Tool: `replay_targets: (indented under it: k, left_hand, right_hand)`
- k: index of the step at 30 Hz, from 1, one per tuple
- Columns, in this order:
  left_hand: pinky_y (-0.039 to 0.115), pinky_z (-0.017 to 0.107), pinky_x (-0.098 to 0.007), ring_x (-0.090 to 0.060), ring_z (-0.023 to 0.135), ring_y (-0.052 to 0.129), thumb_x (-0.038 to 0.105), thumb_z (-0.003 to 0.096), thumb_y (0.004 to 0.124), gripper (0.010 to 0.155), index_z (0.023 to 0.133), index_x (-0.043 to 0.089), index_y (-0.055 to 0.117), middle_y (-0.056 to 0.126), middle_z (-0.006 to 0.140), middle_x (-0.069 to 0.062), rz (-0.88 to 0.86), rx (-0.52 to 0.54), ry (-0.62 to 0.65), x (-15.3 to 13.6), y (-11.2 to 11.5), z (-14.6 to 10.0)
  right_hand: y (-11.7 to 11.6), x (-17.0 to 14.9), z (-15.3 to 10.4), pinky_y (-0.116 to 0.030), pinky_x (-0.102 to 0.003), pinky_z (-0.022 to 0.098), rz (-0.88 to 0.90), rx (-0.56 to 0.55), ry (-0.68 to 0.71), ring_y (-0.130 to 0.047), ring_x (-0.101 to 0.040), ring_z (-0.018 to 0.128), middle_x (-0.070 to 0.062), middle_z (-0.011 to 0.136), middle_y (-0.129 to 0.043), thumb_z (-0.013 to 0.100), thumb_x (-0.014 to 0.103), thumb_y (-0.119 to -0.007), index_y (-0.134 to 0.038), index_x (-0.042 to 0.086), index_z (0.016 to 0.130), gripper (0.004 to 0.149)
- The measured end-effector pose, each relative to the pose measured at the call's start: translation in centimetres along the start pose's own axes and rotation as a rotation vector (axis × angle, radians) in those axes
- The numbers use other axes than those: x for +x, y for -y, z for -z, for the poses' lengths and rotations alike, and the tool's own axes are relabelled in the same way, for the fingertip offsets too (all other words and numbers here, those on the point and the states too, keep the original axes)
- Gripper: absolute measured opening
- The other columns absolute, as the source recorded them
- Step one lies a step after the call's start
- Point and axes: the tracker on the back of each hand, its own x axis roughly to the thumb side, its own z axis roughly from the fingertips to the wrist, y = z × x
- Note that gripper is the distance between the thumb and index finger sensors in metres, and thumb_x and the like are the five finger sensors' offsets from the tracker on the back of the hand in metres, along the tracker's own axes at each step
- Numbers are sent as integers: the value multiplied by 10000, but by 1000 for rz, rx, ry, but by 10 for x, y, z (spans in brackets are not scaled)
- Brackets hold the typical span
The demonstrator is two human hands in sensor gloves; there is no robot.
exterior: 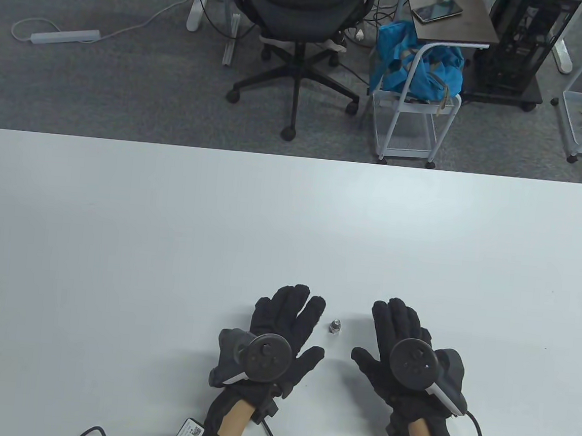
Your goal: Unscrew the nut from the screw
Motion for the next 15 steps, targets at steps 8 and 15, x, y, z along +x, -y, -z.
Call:
replay_targets:
  k: [8,15]
  left_hand:
    - [354,739,-737,-468,1135,389,549,498,759,833,1191,294,373,350,1259,-175,-1,-7,-1,0,0,1]
    - [357,739,-736,-469,1134,392,546,502,751,821,1190,292,381,355,1257,-178,-22,-4,-21,-4,0,2]
  right_hand:
    - [-18,27,43,-517,-722,682,-133,145,14,-636,-479,936,-184,1089,-563,503,514,-813,-477,118,1114,802]
    - [-34,44,72,-561,-711,670,-234,227,17,-724,-462,870,-182,1052,-635,505,493,-823,-465,137,1128,802]
